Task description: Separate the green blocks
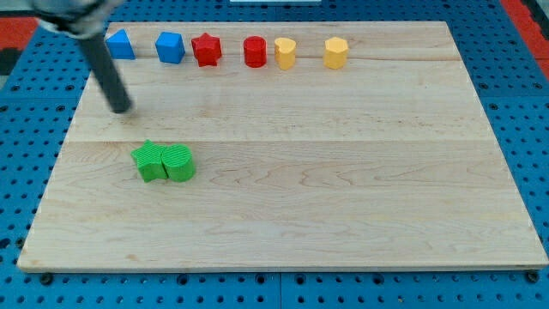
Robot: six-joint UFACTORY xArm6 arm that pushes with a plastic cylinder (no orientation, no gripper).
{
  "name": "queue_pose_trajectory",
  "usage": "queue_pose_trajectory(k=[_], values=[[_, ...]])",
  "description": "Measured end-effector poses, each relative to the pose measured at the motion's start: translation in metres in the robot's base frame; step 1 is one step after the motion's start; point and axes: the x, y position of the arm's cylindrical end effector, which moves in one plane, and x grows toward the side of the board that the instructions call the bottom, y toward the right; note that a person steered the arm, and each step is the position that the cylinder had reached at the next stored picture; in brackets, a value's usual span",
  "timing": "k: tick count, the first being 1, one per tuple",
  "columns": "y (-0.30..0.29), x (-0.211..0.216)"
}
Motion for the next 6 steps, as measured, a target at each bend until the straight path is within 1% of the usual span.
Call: queue_pose_trajectory(k=[1, 2, 3, 4, 5, 6], values=[[0.001, 0.045], [0.023, 0.107], [0.072, 0.125], [0.054, 0.125], [0.094, 0.125], [0.126, 0.11]])
